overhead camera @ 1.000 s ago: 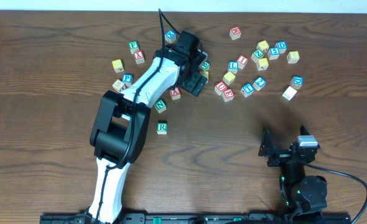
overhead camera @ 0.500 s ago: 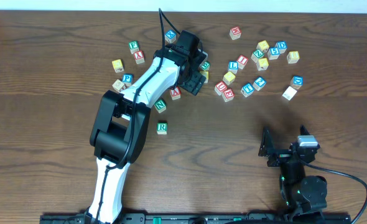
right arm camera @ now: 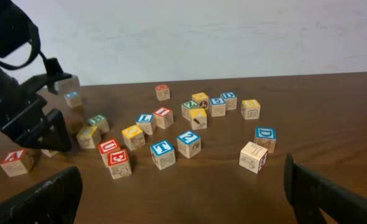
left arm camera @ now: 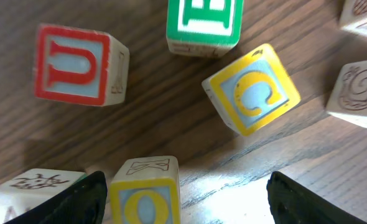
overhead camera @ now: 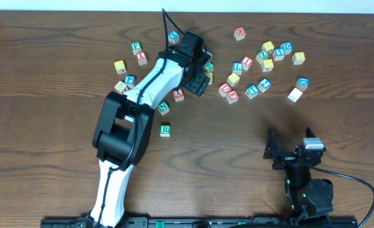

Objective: Spell out ROBOT
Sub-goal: 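Move the left gripper over the yellow O block, then lower the left gripper and close it on the yellow O block, then lift the O block and carry it beside the R block, then lower the yellow O block to the right of the R block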

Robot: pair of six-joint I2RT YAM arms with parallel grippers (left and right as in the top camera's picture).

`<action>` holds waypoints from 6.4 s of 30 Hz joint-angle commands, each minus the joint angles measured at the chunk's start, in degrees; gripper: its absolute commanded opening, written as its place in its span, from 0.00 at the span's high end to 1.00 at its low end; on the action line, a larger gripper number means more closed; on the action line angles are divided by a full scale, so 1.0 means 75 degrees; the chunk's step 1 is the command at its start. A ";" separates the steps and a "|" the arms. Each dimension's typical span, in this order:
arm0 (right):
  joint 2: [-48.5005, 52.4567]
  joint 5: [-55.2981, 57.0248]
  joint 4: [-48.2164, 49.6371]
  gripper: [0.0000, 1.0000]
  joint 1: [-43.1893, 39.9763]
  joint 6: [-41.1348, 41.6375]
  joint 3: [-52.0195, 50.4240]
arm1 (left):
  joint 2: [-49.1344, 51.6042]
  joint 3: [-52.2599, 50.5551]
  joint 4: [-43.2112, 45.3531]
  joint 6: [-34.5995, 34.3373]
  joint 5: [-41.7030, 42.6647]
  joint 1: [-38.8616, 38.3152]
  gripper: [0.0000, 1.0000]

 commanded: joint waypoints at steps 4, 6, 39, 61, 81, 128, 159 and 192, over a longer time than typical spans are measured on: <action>0.0000 -0.0015 -0.0032 0.01 -0.0038 -0.0099 -0.0012 | 0.0221 0.0146 -0.0050 0.0041 0.0015 0.0012 0.20; 0.0003 -0.0015 -0.0029 0.01 -0.0038 -0.0099 -0.0012 | 0.0221 0.0146 -0.0087 0.0038 0.0015 0.0012 0.20; 0.0000 -0.0015 -0.0029 0.01 -0.0038 -0.0099 -0.0012 | 0.0221 0.0146 -0.0087 0.0041 -0.0536 0.0041 0.45; 0.0003 -0.0015 -0.0029 0.01 -0.0038 -0.0099 -0.0012 | 0.0265 0.0146 -0.0058 0.0044 -0.0536 0.0047 0.51; 0.0000 -0.0012 -0.0029 0.01 -0.0038 -0.0099 -0.0012 | 0.0335 0.0146 -0.0020 0.0044 -0.0539 0.0047 0.68; 0.0000 -0.0015 -0.0032 0.01 -0.0038 -0.0099 -0.0012 | -0.5243 0.0154 -0.3585 -0.2046 -0.0565 0.0047 0.92; 0.0003 -0.0015 -0.0029 0.01 -0.0038 -0.0099 -0.0012 | -0.6414 -0.6365 0.0108 -0.4683 -0.0187 -0.0385 0.92; 0.0003 -0.0015 -0.0029 0.01 -0.0038 -0.0099 -0.0012 | -0.4654 -0.6365 0.1431 -0.4561 -0.0965 -0.1212 0.92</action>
